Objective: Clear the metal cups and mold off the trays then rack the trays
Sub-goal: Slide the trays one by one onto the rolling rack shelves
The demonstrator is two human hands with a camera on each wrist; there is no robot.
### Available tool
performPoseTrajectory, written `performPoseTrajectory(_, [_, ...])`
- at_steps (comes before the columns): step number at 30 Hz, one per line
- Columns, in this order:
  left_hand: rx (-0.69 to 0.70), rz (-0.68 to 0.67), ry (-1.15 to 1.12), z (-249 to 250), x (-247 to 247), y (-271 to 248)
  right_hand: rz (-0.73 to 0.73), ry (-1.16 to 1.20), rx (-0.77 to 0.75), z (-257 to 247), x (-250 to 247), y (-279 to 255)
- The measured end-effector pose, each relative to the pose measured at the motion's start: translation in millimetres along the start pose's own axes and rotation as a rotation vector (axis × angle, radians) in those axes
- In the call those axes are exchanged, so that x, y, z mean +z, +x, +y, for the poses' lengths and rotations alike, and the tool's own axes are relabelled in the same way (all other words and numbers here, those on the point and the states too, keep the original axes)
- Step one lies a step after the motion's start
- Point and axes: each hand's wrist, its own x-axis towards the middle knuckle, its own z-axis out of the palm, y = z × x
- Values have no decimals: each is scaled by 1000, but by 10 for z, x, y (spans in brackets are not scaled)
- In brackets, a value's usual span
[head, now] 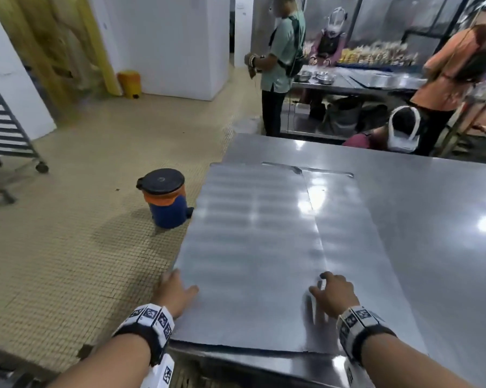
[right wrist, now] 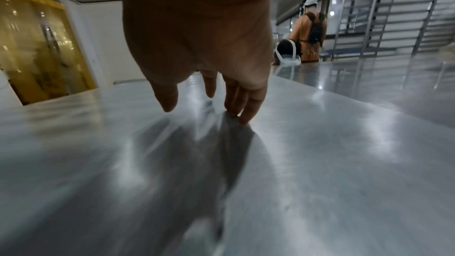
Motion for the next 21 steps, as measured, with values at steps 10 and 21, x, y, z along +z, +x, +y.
performPoseTrajectory(10, [-48,14,-219,162,-34,502,-101,141,0,256,-175,730])
performPoseTrajectory(21, [33,45,-451,390,-1,1006,77,303,106,177,-167,660])
